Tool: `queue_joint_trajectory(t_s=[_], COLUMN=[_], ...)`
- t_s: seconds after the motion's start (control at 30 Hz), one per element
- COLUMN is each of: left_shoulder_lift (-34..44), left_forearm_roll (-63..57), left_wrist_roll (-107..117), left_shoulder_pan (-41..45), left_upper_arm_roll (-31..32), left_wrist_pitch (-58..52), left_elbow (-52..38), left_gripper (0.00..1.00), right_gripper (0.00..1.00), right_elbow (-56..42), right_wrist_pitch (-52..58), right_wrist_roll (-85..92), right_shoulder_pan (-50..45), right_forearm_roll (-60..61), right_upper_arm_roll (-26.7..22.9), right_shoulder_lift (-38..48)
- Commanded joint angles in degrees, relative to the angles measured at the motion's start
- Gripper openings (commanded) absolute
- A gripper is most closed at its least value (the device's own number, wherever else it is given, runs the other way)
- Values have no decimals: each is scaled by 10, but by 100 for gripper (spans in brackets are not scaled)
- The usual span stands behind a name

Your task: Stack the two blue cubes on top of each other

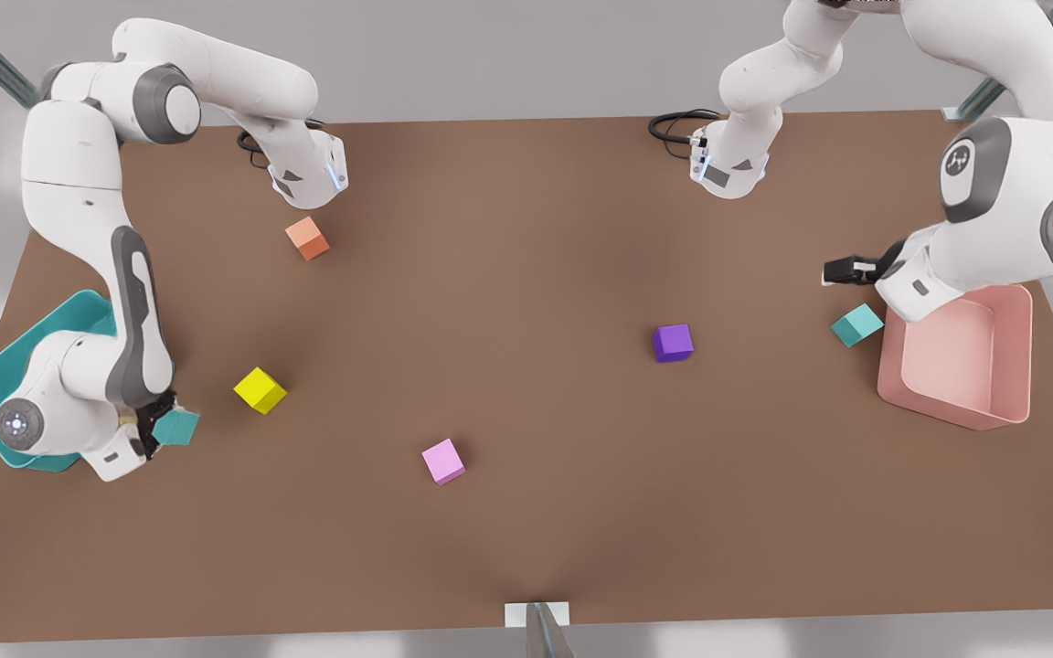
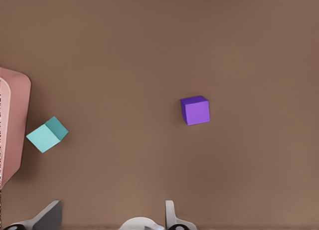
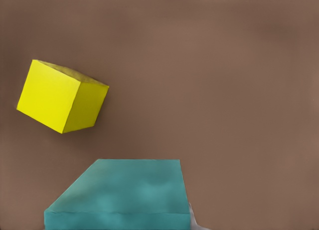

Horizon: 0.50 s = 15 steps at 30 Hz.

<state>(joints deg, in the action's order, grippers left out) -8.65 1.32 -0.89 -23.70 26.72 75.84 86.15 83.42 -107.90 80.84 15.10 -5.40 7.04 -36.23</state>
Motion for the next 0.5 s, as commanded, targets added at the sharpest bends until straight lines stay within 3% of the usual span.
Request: queue_joint_trajectory(t_s=[0.0,0.13,0.2,0.27,0.33,0.47], left_shoulder_lift=[-12,-62,-46,-49,-90,-94], left_forearm_roll=[-18,-60,-21,-24,-3,30], left_wrist_roll=[1,3,5,143,146,150], left_shoulder_pan=[-19,-66,101,194,184,190], left_upper_arm_roll=[-2,-28,-290,-372,-374,-420], left_wrist_pitch=[20,88,170,256,285,440], left_elbow=[1,9,84,152,154,231], left_gripper=[100,100,100,100,100,100], right_gripper=[42,42,42,42,42,42], right_elbow=[-44,-104,-128,-157,-180,-272], right_wrist_pitch=[108,126,125,120,112,93], right_wrist_roll=[-110,-375,-530,-614,-716,-920], right_shoulder_pan=[-55,-215,-293,-334,-379,-455], right_forearm_roll=[39,93,111,112,131,134], right_upper_arm_roll=[0,0,0,1,0,1], right_shoulder_lift=[1,1,-7,-27,-45,-117])
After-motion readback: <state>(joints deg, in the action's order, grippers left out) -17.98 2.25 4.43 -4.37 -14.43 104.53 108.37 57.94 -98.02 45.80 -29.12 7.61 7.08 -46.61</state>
